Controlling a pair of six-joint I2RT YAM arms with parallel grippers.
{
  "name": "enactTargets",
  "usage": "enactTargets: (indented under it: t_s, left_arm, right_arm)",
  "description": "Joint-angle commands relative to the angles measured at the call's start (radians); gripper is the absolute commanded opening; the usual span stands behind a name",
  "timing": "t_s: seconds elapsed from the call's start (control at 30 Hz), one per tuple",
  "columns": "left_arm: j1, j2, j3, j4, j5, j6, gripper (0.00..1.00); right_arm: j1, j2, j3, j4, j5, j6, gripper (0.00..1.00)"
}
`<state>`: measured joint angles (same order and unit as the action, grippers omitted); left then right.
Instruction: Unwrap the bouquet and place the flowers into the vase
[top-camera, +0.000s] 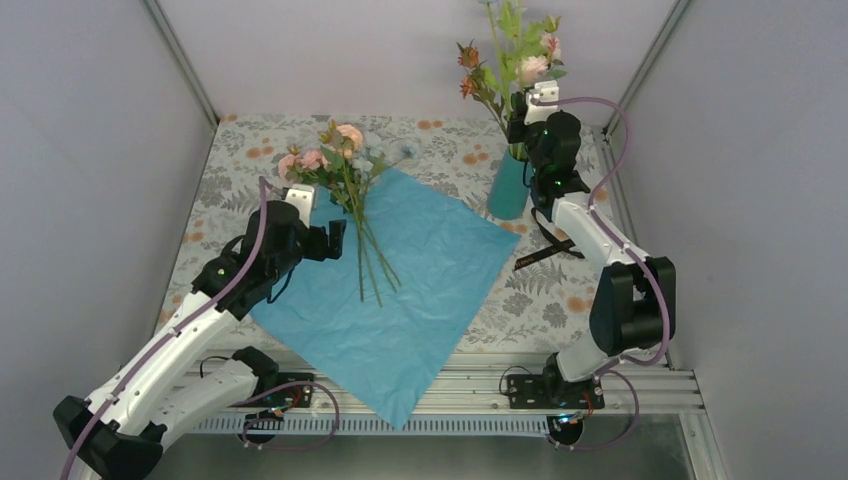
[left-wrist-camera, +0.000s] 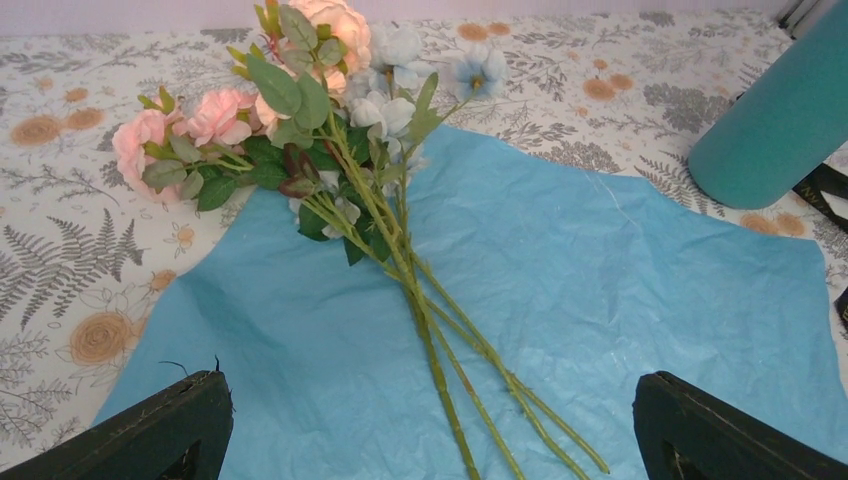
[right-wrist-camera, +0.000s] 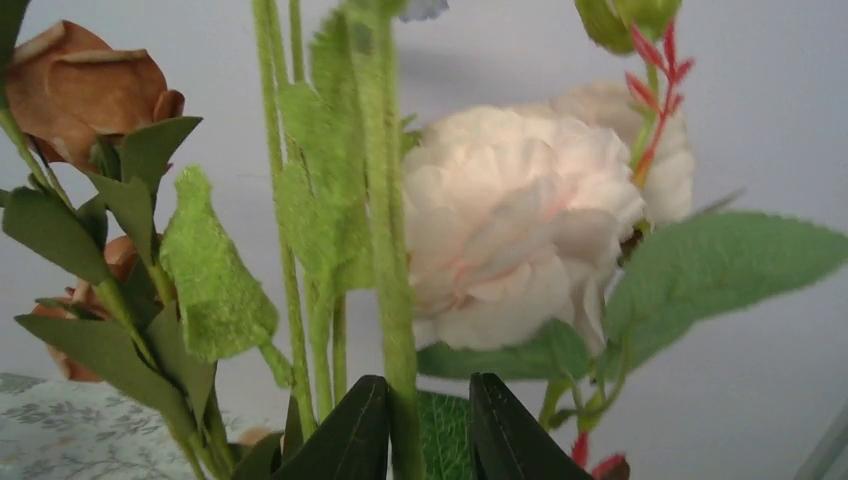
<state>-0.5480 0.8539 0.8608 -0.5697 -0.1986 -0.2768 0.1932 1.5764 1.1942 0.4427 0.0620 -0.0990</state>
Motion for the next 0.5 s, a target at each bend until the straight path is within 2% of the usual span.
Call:
enactTargets:
  t_s: [0.0, 0.17, 0.47]
  left_arm:
    - [-0.004, -0.023, -0.007, 0.013, 0.003, 0.004, 1.00]
    - [-0.004, -0.032, -0.007, 0.014, 0.002, 0.007, 1.00]
    - [-0.005, -0.036, -0.008, 0.019, 0.011, 0.010, 1.00]
  right_arm:
    - [-0.005, -0.062, 0.059, -0.184, 0.037, 0.095, 0.25]
    - [0.004, -0.060, 0.160, -0.472, 0.036, 0.210, 0.31]
    - [0.077, -0.200, 0.091, -0.658, 0.014, 0.387, 0.42]
